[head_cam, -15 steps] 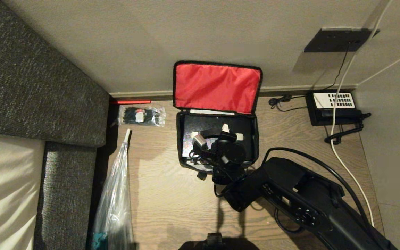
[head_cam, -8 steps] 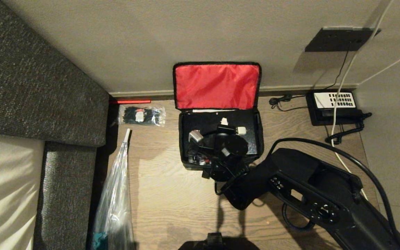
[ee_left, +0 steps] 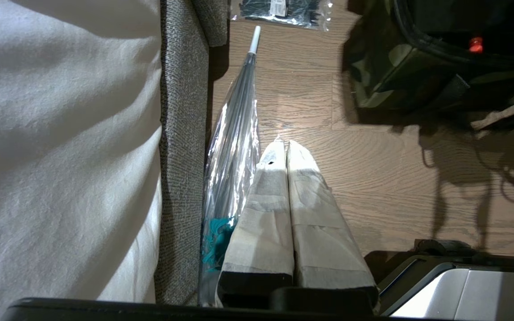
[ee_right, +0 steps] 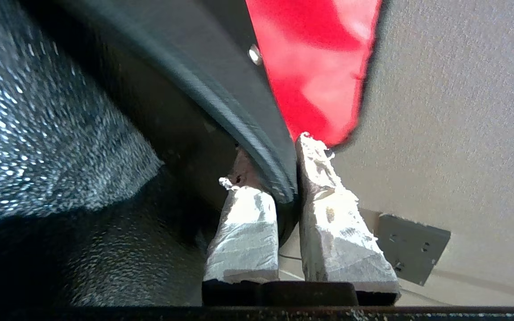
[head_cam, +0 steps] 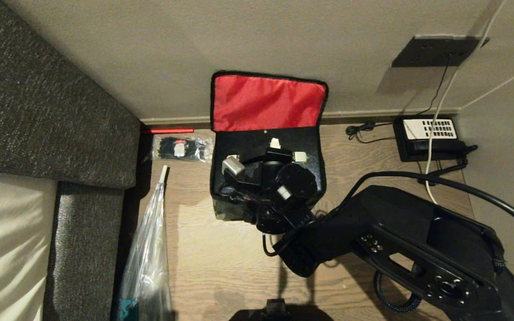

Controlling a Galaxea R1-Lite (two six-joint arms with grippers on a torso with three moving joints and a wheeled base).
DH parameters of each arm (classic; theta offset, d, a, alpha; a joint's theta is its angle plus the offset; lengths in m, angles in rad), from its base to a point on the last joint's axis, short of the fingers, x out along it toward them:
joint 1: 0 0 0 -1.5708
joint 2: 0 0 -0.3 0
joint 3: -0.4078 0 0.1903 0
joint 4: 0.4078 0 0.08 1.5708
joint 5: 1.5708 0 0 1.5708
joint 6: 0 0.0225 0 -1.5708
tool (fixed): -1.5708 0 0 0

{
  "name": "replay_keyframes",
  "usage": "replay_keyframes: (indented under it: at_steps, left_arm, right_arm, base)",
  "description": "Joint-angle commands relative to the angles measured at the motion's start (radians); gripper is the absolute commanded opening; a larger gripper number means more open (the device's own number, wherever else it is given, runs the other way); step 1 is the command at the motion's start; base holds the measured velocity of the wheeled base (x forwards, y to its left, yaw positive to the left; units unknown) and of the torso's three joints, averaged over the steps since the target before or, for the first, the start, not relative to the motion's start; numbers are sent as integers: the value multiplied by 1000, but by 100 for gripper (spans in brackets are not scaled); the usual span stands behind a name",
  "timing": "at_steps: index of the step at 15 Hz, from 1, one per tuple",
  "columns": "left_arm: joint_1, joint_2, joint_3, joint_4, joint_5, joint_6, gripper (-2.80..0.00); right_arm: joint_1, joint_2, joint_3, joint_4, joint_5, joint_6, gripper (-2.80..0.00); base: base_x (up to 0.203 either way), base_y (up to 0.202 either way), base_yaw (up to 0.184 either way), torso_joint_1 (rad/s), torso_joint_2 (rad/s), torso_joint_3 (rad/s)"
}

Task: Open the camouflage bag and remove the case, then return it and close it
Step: Lift the black box

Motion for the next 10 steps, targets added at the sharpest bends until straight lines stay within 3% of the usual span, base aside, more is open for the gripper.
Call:
replay_keyframes:
  at_steps: [1, 7, 10]
  left_arm:
    - [0, -2, 3, 0, 0, 0, -280]
    - [0, -2, 3, 0, 0, 0, -280]
    - [2, -2, 3, 0, 0, 0, -280]
  right_arm:
    - [34, -20, -9, -7, -18, -12, -280]
    - [46, -3, 19, -7, -28, -6, -280]
    - [45, 19, 9, -7, -65, 72, -280]
  base:
    - [0, 0, 0, 0, 0, 0]
    - [0, 0, 0, 0, 0, 0]
    - [0, 0, 0, 0, 0, 0]
